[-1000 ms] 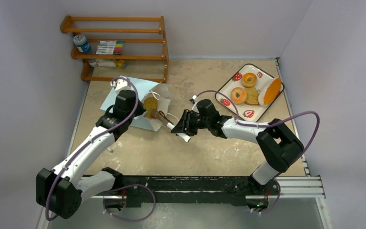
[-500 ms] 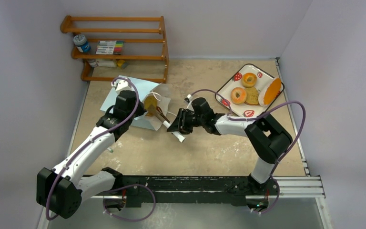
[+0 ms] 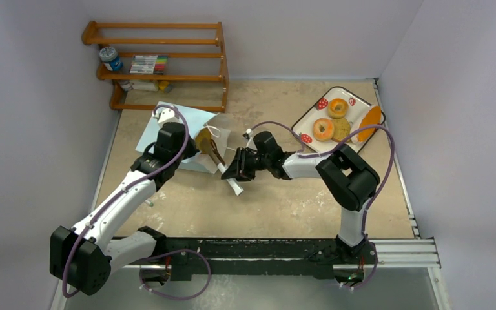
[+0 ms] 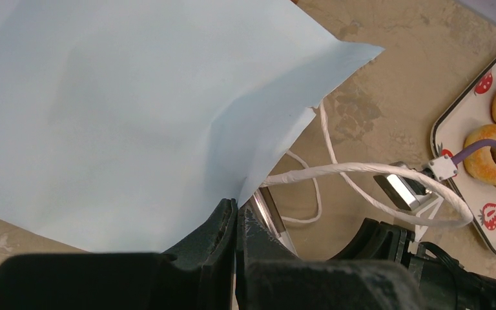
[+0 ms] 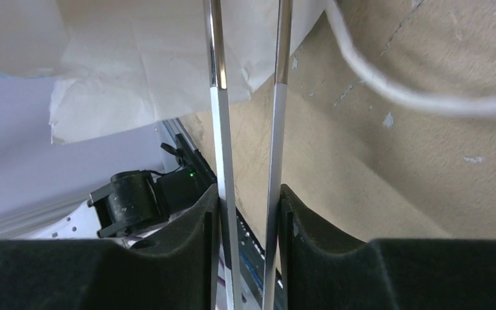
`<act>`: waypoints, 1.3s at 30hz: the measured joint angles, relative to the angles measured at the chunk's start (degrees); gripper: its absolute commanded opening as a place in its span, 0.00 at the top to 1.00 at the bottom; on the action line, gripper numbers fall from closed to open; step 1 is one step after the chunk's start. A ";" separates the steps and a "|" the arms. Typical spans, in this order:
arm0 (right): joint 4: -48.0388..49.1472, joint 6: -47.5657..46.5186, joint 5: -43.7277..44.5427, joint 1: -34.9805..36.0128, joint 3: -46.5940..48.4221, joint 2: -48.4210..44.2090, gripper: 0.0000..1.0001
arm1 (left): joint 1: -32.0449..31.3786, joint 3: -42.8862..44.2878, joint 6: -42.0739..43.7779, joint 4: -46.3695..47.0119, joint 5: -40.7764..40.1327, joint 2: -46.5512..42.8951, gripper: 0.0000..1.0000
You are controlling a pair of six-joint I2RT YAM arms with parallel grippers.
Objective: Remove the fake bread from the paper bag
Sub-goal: Take out the fake bread from the paper bag, then place the fake bread in the container.
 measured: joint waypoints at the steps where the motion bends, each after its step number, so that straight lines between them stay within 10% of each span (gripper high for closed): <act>1: 0.33 -0.02 0.00 0.00 0.22 0.42 0.79 | 0.00 0.00 0.04 -0.02 0.00 0.00 1.00; 6: 1.09 -0.52 0.04 0.00 0.35 0.85 1.00 | 0.00 0.00 0.33 -0.15 0.00 0.00 1.00; 39: -26.08 3.04 21.20 -0.20 -14.27 -47.84 1.00 | 0.00 6.45 -8.94 5.62 -13.46 14.47 1.00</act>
